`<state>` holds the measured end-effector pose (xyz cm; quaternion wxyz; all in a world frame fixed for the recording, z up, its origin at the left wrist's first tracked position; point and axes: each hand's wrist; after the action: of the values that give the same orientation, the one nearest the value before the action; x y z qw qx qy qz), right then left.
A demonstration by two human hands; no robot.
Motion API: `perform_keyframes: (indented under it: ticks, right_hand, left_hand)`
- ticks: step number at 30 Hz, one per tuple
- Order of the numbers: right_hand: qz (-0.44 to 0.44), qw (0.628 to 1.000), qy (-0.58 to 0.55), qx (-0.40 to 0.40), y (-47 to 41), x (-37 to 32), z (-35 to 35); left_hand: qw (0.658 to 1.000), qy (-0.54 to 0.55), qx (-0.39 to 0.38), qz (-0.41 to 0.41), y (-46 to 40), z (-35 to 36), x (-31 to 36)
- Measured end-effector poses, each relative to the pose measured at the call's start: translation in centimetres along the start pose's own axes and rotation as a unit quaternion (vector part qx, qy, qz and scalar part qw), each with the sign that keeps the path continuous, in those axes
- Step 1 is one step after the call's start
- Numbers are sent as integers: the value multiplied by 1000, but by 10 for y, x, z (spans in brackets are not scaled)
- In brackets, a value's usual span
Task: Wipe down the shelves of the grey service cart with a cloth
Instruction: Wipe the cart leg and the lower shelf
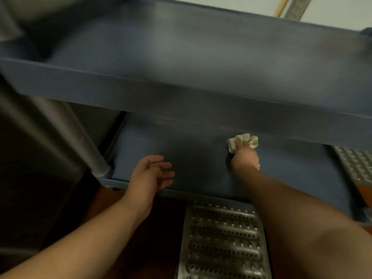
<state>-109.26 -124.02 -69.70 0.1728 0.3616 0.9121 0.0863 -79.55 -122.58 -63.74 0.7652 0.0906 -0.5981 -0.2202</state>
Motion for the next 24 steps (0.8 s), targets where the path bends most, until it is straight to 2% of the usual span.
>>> perform_keyframes:
  ticks: [4, 7, 10, 13, 17, 20, 24]
  right_hand:
    - [-68, 997, 27, -24, 16, -97, 34]
    - [-168, 985, 39, -25, 38, -170, 70]
    - [-277, 960, 38, -21, 63, -234, 103]
    - [-388, 919, 64, -17, 83, -277, 127]
    - [-424, 900, 99, 4, 90, -279, 129]
    - [-397, 913, 92, 30, 83, -248, 120]
    - [-328, 942, 73, 14, 64, -178, 104]
  left_hand:
    - [1000, 5, 21, 8, 10, -48, 12]
    - [999, 20, 36, 5, 13, -73, 19]
    - [997, 29, 65, 5, 12, -91, 27]
    - [994, 32, 99, 19, 10, -100, 35]
    - [994, 34, 103, 32, 10, -95, 34]
    - [996, 17, 87, 25, 11, -80, 25]
    - [998, -10, 56, 13, 13, -50, 13]
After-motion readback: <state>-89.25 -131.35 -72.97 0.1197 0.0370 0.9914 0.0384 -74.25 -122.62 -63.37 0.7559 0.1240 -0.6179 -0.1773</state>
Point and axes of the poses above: each hand's wrist, its own y-axis away from the middle knuckle, its own z-axis out of the palm, x = y × z, and after that the axes turned 2 degrees about -x, right-handed
